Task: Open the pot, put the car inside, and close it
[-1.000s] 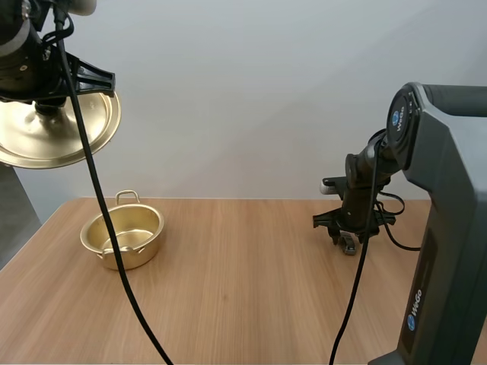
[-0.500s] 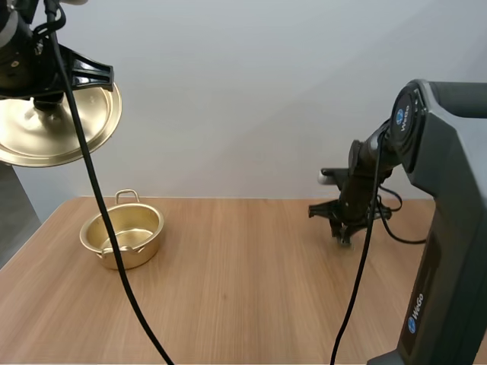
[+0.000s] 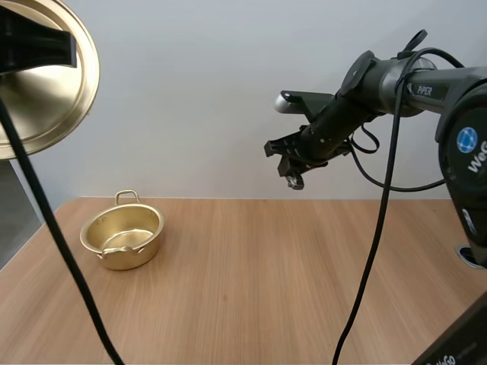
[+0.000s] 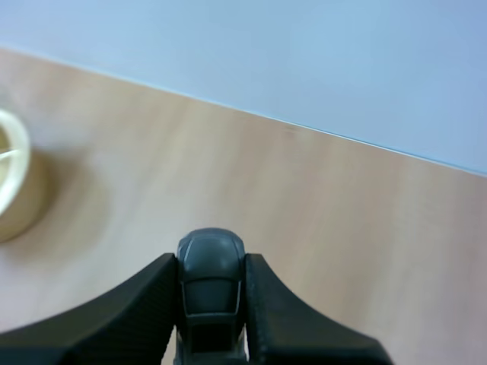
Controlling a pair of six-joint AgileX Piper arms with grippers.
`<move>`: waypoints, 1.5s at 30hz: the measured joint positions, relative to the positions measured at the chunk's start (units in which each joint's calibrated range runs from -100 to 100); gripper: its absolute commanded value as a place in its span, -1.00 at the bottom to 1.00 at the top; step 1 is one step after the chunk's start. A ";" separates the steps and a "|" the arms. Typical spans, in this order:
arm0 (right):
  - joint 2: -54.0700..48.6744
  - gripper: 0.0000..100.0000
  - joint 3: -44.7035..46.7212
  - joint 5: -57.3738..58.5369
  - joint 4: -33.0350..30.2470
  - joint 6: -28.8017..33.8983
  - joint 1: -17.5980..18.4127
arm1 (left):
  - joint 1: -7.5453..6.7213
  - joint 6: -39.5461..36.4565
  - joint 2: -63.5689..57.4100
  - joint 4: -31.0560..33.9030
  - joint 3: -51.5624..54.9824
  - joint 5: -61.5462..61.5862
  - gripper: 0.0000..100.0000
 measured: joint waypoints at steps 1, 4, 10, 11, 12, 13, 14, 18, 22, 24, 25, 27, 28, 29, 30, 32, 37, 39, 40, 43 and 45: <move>-0.54 -1.00 0.00 1.30 1.06 -1.24 0.55 | 0.00 0.23 -1.55 0.00 0.00 0.00 -1.00; -1.37 -1.00 0.00 2.80 3.44 -3.36 1.47 | 0.00 0.37 -7.92 0.00 0.00 0.03 -1.00; -1.67 -1.00 0.00 2.35 11.57 -7.27 9.02 | 0.00 1.61 -15.72 0.00 -0.12 0.00 -1.00; -1.67 -1.00 0.00 0.67 11.85 -7.27 10.39 | 0.00 2.06 -16.38 0.00 -0.12 0.00 -1.00; -1.67 -1.00 0.00 -3.37 11.73 -7.27 13.01 | 0.00 2.31 -16.82 0.17 -0.12 0.00 -1.00; -1.67 -1.00 0.00 -5.15 11.61 -7.27 13.97 | 0.00 2.31 -17.17 0.33 -0.12 0.00 -1.00; -1.67 -1.00 -0.10 -7.10 11.27 -7.27 14.92 | 0.00 2.31 -17.35 0.41 -0.12 0.00 -1.00; 1.19 -1.00 -2.74 -14.12 6.53 -7.27 20.15 | 0.00 2.69 -18.48 1.43 -0.12 0.00 -1.00; 5.53 -1.00 -5.17 -15.09 1.75 -6.93 23.73 | 0.00 2.69 -18.48 2.11 -0.12 0.00 -1.00; 7.44 -1.00 -6.08 -16.20 1.29 -6.93 24.31 | 0.00 2.69 -18.48 2.11 -0.12 0.00 -1.00; 8.90 -1.00 -6.67 -17.13 1.39 -6.93 24.40 | 0.00 2.69 -18.48 2.11 -0.12 0.00 -1.00; 11.55 -1.00 -7.89 -19.79 2.32 -6.85 24.40 | 0.00 2.69 -18.48 2.11 -0.12 0.00 -1.00; 12.54 -1.00 -8.73 -20.53 2.41 -6.85 24.47 | 0.00 2.69 -18.48 2.11 -0.12 0.00 -1.00; 13.45 -1.00 -9.38 -21.36 2.41 -6.85 24.48 | 0.00 2.69 -18.60 2.11 -0.12 0.00 -1.00; 13.68 -1.00 -9.56 -21.55 2.41 -6.85 24.48 | 0.00 2.60 -18.60 2.11 -0.12 0.00 -1.00; 16.38 -1.00 -11.19 -22.20 2.27 -6.96 24.63 | 0.00 2.62 -18.94 2.11 -0.12 0.00 -1.00; 23.99 -1.00 -19.33 -21.86 2.01 -6.96 26.24 | 0.00 2.62 -18.94 2.11 -0.12 0.00 -1.00; 26.49 -1.00 -22.23 -21.40 1.60 -6.96 27.04 | 0.09 2.62 -18.94 2.11 -0.12 0.00 -1.00; 27.49 -1.00 -23.39 -21.16 1.45 -7.03 27.43 | 0.18 2.62 -18.94 2.22 -0.12 0.00 -1.00; 30.52 -1.00 -26.95 -19.53 1.45 -7.03 28.60 | 0.63 2.74 -18.94 2.79 -0.12 0.00 -1.00; 33.23 -1.00 -29.56 -17.93 1.22 -7.03 29.17 | 1.06 2.74 -18.94 2.79 -0.12 0.00 -1.00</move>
